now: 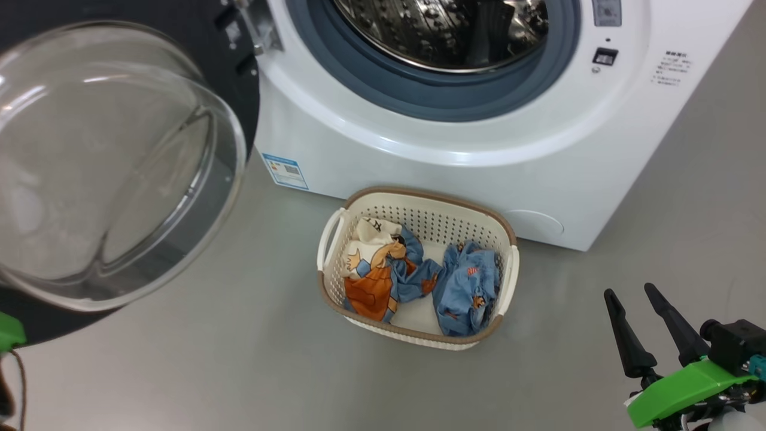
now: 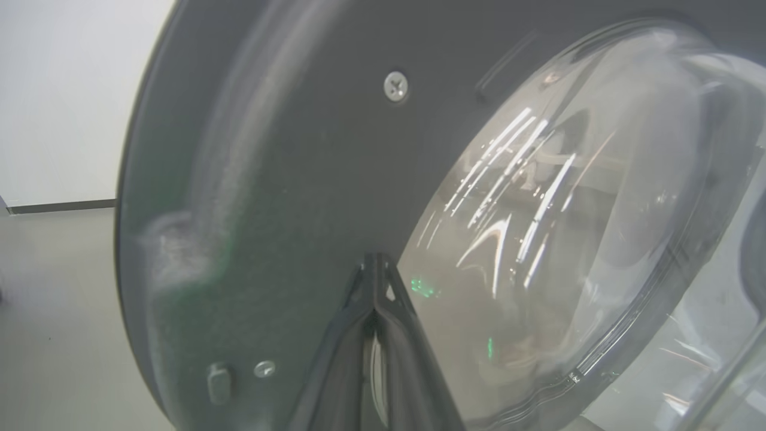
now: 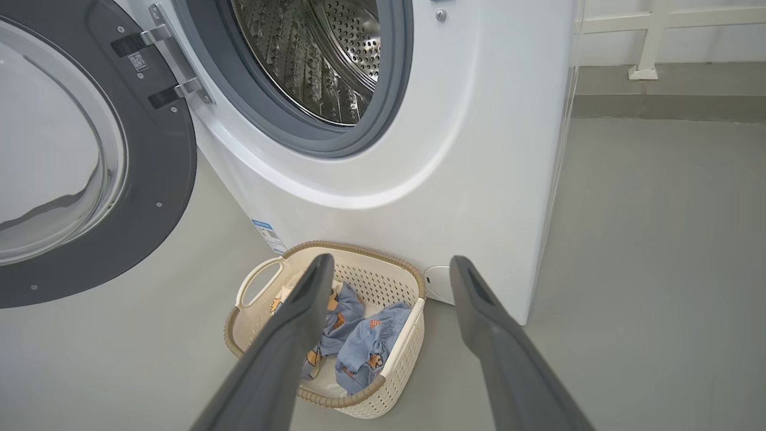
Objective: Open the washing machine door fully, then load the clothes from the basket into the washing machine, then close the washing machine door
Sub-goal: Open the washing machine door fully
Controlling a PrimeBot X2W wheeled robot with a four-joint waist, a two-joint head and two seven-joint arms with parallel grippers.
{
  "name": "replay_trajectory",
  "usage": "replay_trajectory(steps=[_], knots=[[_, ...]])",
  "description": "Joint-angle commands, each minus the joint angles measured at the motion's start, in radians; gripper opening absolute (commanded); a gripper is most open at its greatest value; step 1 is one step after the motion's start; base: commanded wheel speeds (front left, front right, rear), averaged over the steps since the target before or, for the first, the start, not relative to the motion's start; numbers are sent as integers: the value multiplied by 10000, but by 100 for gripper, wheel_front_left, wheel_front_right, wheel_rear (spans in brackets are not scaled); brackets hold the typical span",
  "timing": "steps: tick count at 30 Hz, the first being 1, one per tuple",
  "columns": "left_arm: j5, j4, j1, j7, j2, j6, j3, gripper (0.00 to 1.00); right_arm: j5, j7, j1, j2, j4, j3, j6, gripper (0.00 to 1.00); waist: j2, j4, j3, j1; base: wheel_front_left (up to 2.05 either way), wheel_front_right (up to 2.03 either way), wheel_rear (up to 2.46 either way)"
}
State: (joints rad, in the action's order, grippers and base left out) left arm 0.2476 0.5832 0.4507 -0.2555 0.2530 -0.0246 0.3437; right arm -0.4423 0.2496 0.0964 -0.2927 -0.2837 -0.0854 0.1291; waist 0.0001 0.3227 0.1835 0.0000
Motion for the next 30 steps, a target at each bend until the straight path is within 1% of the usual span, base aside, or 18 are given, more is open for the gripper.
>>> replay_trajectory(steps=[1,10,15,20,25,29,30], knots=[[-158,-153,415,-62,627,-31,474,0,-20,122,215,-170,237,-249,16,100,-1,-156,167,0,0,0,0],[-700,343,685,-62,647,149,1329,0,-46,122,298,-166,179,-343,16,100,-1,-296,179,0,0,0,0],[-929,406,534,-62,517,450,1604,0,-36,122,263,-99,105,-315,16,100,-1,-275,-33,0,0,0,0],[-1025,201,3,-62,148,863,1885,0,-39,122,123,22,38,-303,16,100,-1,-241,-415,0,0,0,0],[-1130,-339,-829,-62,-419,1186,2036,0,-62,122,-55,162,-3,-353,16,100,-1,-217,-854,0,0,0,0],[-999,-879,-1537,-62,-932,1431,2020,0,-85,122,-196,247,-46,-390,16,100,-1,-190,-1148,0,0,0,0],[-963,-955,-1660,-62,-990,1465,2000,18,-89,122,-224,262,-55,-412,16,100,-1,-190,-1209,0,0,0,0]])
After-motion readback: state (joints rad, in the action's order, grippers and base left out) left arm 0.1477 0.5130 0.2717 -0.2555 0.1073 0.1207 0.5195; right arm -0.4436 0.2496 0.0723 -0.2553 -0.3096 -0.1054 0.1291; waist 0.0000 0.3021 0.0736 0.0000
